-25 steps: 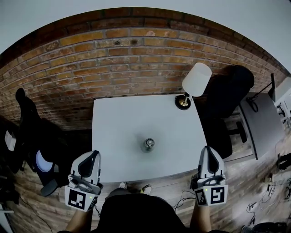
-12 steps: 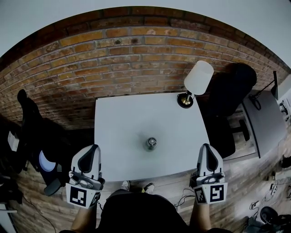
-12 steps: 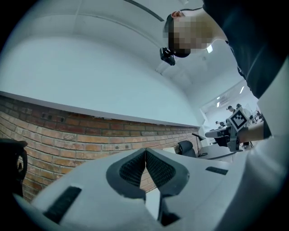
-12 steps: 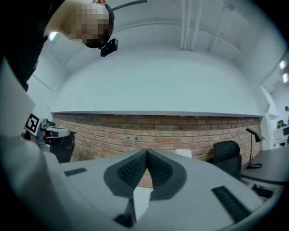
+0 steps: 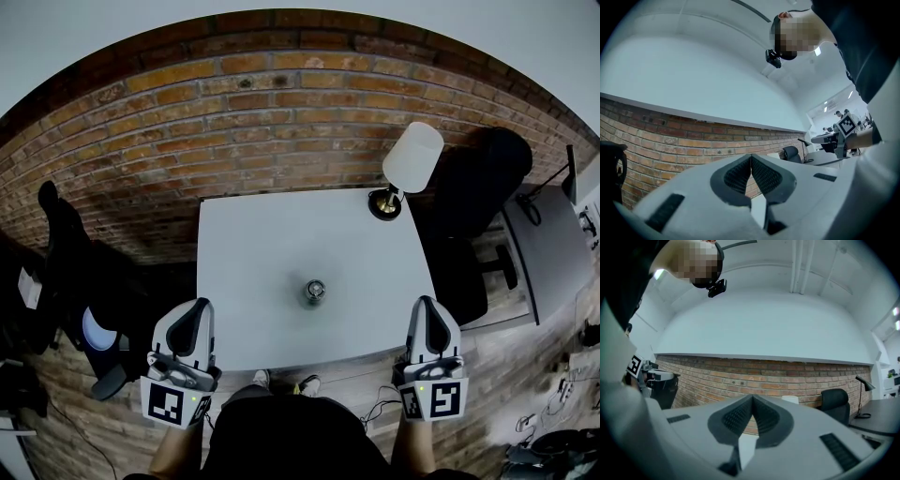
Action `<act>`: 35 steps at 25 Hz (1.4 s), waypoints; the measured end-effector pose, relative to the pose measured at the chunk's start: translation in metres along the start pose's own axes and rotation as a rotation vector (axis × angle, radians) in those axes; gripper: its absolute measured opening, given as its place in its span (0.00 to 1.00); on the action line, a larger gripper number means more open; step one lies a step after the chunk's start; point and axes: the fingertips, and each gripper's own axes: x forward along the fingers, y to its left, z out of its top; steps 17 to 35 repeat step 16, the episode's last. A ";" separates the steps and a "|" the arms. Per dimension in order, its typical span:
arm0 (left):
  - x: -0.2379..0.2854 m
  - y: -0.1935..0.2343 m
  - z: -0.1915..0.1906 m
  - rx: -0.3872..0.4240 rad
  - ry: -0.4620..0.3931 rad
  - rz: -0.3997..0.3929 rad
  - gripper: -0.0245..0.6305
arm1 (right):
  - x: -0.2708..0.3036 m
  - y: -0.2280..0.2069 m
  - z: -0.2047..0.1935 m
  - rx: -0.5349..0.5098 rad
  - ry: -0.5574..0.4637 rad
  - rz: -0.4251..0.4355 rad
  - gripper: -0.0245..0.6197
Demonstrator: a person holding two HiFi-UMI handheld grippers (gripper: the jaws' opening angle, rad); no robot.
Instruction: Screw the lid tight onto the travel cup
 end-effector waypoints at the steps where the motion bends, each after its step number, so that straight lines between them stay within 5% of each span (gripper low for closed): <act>1: 0.000 0.000 0.001 0.001 -0.001 -0.002 0.07 | 0.000 0.000 0.000 0.002 0.000 -0.001 0.06; 35: -0.006 0.001 -0.001 -0.009 0.007 0.001 0.07 | 0.000 0.009 -0.005 0.011 0.011 0.008 0.06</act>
